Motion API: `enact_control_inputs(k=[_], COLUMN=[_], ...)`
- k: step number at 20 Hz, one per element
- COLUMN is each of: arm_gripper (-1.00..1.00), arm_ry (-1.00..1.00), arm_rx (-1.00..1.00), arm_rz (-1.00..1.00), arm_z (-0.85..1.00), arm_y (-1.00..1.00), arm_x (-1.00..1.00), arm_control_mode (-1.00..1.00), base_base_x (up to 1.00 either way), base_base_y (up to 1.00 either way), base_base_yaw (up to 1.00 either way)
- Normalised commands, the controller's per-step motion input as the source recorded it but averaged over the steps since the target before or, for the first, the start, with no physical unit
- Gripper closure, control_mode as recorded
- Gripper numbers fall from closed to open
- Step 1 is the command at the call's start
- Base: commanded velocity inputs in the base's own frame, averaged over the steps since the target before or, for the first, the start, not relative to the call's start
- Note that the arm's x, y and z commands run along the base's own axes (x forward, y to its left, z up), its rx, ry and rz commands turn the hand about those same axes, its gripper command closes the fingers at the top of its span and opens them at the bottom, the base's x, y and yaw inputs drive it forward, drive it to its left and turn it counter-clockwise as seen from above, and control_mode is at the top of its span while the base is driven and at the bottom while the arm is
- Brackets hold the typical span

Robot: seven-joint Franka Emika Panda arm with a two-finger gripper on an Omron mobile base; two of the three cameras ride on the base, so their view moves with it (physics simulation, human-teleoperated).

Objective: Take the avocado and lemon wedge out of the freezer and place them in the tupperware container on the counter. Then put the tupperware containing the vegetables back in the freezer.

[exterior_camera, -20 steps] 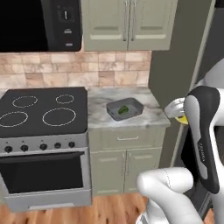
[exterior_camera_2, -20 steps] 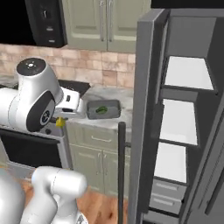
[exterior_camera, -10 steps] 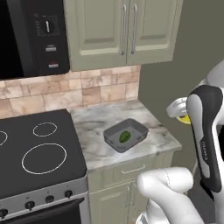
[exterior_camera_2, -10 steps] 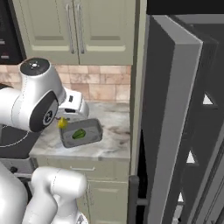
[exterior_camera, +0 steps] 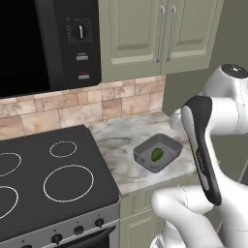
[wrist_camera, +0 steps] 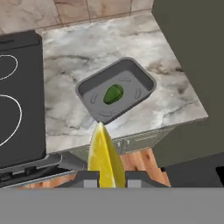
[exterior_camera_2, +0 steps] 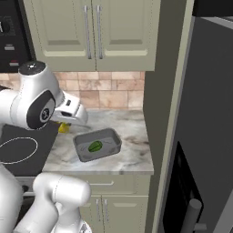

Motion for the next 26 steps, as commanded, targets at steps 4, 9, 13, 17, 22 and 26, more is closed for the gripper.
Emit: enact_control_inputs(k=[4, 9, 13, 17, 22, 26], arm_gripper=[1.0, 1.0, 1.0, 1.0, 1.0, 1.0], arm_ry=[0.1, 0.01, 0.0, 0.0, 0.0, 0.0], arm_rx=[0.03, 0.09, 0.1, 0.06, 0.0, 0.0], arm_rz=[-0.26, -0.1, 0.0, 0.0, 0.0, 0.0], arm_z=[-0.79, -0.82, -0.78, -0.7, -0.63, -0.42], arm_y=[-0.19, 0.0, 0.0, 0.0, 0.11, 0.22], arm_x=[0.72, 0.73, 0.69, 0.77, 0.74, 0.64], arm_control_mode=[-1.0, -1.0, -1.0, -1.0, -1.0, -1.0], base_base_x=[0.0, 0.0, 0.0, 0.0, 0.0, 0.0], base_base_y=[0.0, 0.0, 0.0, 0.0, 0.0, 0.0], base_base_yaw=[0.0, 0.0, 0.0, 0.0, 0.0, 0.0])
